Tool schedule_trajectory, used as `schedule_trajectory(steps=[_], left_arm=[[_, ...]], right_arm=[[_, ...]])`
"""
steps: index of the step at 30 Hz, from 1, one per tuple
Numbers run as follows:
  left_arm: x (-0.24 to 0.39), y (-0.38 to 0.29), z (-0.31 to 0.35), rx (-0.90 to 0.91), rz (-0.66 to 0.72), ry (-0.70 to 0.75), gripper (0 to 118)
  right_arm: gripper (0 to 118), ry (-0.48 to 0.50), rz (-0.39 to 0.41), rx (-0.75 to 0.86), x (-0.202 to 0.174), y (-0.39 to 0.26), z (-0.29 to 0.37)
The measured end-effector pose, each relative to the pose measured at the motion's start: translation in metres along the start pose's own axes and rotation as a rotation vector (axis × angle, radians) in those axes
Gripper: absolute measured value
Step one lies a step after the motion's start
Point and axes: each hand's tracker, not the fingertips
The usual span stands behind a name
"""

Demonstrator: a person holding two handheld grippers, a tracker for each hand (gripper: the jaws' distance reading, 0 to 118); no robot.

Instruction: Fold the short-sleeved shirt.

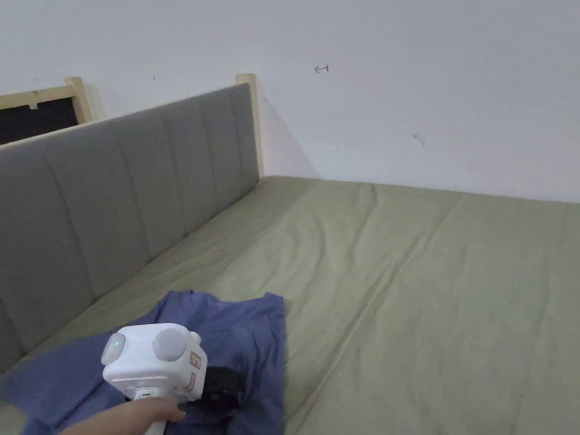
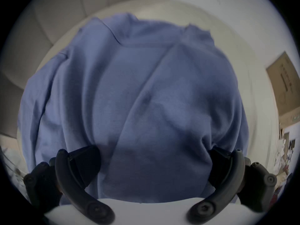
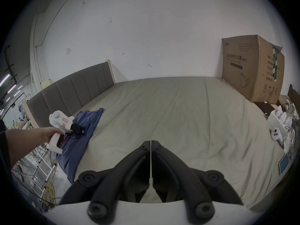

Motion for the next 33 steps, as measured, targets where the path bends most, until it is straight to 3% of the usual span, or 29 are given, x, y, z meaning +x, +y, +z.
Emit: schedule_trajectory(steps=[3,5,6,7,8,12,15,18,22,27,29,33], left_arm=[[-0.001,-0.008,0.019,0.046,-0.035,0.012,115],[0.002,-0.014,0.028,0.086,-0.065,0.031,98],[0.005,-0.017,0.035,0.119,-0.066,0.02,66],[0.008,-0.019,0.044,0.149,-0.074,0.032,18],[0.008,-0.02,0.053,0.183,-0.076,0.037,6],[-0.006,-0.012,0.088,0.159,-0.022,-0.046,6],[-0.011,0.002,0.156,0.356,-0.033,-0.014,6],[0.01,-0.002,0.235,0.569,-0.139,0.004,6],[0.052,0.003,0.321,0.764,-0.144,-0.164,6],[0.172,0.001,0.387,0.782,-0.442,-0.327,6],[0.231,-0.011,0.396,0.724,-0.55,-0.456,6],[0.343,-0.045,0.382,0.562,-0.642,-0.713,6]], right_arm=[[1,0.013,-0.019,0.01,-0.003,0.0,0.001],[1,0.029,-0.032,0.006,-0.005,0.0,0.002],[1,0.033,-0.033,0.001,-0.007,0.001,0.005],[1,0.036,-0.031,0.0,-0.007,0.002,0.009],[1,0.039,-0.027,0.002,-0.008,0.002,0.013],[1,0.037,0.001,0.033,-0.003,0.006,0.035],[1,0.028,-0.003,0.064,0.005,0.011,0.052],[1,0.019,-0.041,0.104,0.015,0.013,0.068],[1,0.008,-0.084,0.125,0.026,0.015,0.083],[1,-0.012,-0.127,0.168,0.04,0.018,0.104],[1,-0.027,-0.152,0.197,0.05,0.02,0.116],[1,-0.075,-0.195,0.239,0.078,0.021,0.135]])
